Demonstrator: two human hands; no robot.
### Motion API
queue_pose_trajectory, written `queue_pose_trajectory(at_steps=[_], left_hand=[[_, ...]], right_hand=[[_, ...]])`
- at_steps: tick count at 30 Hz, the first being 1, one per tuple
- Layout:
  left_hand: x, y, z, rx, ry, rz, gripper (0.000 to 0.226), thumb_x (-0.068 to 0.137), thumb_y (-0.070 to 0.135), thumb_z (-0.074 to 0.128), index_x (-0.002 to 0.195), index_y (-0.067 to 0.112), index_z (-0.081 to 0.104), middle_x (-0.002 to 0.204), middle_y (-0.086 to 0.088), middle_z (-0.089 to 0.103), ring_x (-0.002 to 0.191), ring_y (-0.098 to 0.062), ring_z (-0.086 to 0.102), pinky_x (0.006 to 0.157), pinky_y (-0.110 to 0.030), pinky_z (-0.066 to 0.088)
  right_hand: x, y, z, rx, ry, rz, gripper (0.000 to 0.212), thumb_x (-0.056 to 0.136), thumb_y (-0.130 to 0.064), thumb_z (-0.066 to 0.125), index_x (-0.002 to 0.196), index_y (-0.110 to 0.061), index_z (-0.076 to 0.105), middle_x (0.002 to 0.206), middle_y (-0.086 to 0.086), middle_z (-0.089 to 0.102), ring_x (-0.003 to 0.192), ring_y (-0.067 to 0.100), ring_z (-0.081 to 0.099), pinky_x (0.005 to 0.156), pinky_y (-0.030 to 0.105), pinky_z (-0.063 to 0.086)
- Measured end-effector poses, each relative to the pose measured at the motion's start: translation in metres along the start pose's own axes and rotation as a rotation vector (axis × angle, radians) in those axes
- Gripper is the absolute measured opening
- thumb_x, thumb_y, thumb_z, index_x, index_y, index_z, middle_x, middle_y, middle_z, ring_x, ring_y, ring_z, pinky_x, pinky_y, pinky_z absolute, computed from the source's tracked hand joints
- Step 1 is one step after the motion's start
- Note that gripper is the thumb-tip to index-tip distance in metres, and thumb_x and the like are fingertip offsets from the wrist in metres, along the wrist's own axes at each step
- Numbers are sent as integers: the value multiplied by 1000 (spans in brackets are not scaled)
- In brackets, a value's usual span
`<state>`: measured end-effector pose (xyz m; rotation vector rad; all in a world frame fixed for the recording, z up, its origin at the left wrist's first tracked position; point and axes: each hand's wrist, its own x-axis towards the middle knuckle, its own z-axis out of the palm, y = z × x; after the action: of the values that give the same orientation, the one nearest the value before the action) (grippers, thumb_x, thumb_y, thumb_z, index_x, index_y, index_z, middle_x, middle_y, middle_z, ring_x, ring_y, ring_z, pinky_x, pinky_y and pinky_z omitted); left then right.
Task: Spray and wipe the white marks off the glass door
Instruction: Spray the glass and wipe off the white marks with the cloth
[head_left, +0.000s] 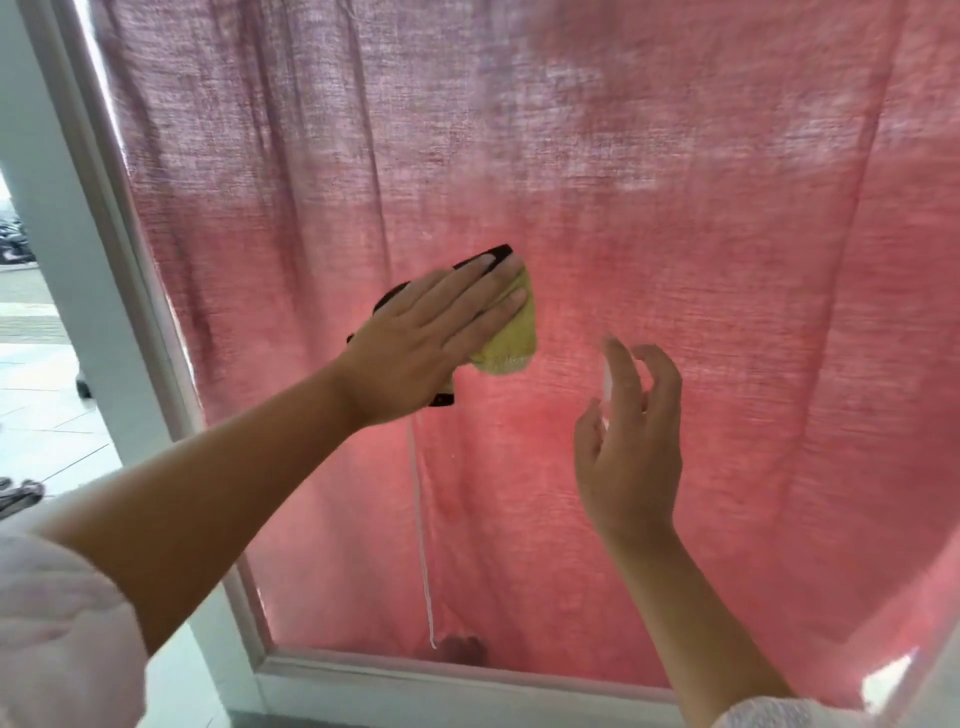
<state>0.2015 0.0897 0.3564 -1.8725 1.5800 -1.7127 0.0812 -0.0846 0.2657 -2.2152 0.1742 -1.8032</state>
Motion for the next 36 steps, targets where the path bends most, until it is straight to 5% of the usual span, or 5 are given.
queue_pose_trajectory(at_steps=[10,17,20,29,36], left_hand=[[-15,30,17,-119,282,-833,52,98,11,33,147,-3,26,154,-27,20,144,-36,19,119,-42,13],[-101,62,30,-70,5,-298,78,79,1,63,148,7,28,155,-17,23,144,-34,22,114,-43,24],[-123,38,22,4,-79,-184,73,85,11,54,151,7,24,157,-16,21,144,-32,24,115,-43,25],[-58,52,24,-188,307,-1191,62,91,7,40,149,-2,20,156,-26,14,145,-37,14,118,-27,-3],[-52,121,40,-235,172,-724,72,84,-10,52,148,6,25,157,-14,12,147,-31,12,118,-44,13]], right_hand=[[-23,-3,-7,29,-55,111,60,88,3,55,141,-18,37,153,5,27,116,25,52,57,21,49],[-32,-11,-5,53,-80,141,61,87,5,53,142,-16,39,159,1,15,116,20,42,57,29,54],[-36,6,-14,-20,-165,61,61,88,4,51,143,-18,37,160,-7,10,109,24,51,45,16,39],[-41,9,-5,-37,-139,99,62,87,5,52,143,-16,36,159,-7,9,89,24,49,49,7,22],[-43,-2,7,-11,-74,141,63,87,5,52,144,-14,35,159,-2,8,89,24,52,58,15,33]])
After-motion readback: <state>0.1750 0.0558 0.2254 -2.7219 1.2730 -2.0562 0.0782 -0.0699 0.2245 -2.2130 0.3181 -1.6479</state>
